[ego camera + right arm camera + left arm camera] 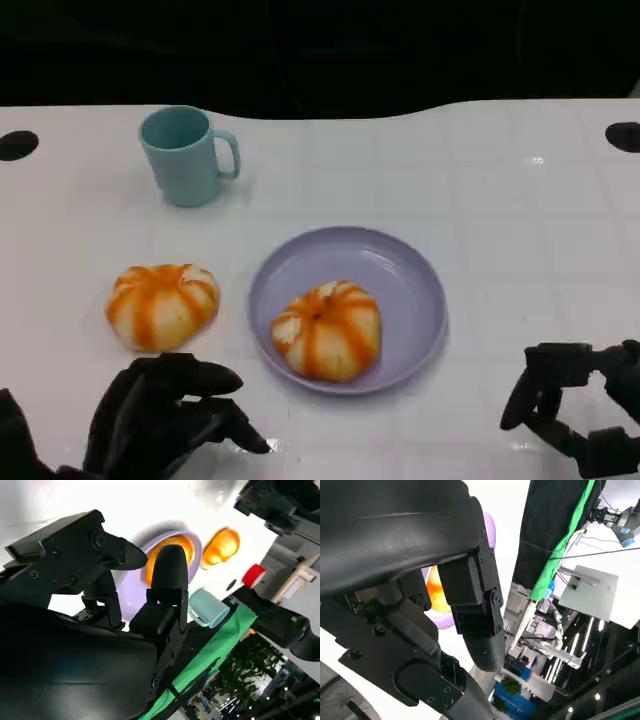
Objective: Grasp the bread from the table and place it into the plate.
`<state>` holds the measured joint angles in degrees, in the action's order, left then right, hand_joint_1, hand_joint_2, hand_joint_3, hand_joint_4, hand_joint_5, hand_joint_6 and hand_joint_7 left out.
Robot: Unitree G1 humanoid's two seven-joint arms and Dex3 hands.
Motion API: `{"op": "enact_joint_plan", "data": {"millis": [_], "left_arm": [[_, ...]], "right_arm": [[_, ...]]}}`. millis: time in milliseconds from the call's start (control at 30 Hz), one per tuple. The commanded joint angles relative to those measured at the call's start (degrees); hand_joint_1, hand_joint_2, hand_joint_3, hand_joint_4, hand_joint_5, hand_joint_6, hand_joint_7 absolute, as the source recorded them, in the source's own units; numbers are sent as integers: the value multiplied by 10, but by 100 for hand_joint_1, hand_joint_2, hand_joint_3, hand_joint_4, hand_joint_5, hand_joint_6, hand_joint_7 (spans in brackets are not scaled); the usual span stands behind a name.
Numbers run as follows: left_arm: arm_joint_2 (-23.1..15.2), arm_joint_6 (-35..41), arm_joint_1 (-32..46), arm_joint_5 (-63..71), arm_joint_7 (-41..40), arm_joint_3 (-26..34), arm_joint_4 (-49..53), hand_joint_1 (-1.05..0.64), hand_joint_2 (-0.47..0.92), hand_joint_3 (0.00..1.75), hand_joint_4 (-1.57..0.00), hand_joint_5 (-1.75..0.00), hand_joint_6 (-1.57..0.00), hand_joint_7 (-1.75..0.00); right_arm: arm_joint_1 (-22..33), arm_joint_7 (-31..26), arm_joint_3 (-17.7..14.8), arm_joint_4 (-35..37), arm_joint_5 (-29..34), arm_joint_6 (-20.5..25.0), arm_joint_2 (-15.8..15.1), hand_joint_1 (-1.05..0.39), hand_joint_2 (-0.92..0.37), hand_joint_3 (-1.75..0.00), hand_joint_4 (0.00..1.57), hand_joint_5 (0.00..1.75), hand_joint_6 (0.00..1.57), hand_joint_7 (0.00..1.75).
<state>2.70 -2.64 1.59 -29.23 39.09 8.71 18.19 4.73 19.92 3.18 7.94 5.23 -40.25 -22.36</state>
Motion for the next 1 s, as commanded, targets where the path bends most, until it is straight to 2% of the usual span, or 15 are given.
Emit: {"op": "enact_joint_plan", "data": {"millis": [33,300,833,1000], "left_arm": [[-9,-1,0,3,-1,4,2,-95,64,0,-157,-48,-156,0],[-11,-4,-5,2,4,6,10,-93,65,1,-157,-46,-156,0],[-16,-6,-7,-1,9,6,19,-94,65,0,-157,-47,-156,0],[-16,-14,-8,1,15,6,26,-93,66,0,-157,-46,-156,0]], "right_arm": [[-7,-29,-7,26,26,-32,5,-8,-42,-113,74,161,77,121],[-29,-49,0,74,28,-80,20,-9,-35,-130,74,166,75,130],[-48,-57,11,118,39,-120,23,-9,-32,-131,74,168,74,133],[-47,-52,18,118,25,-116,26,-8,-32,-132,74,167,74,133]]}}
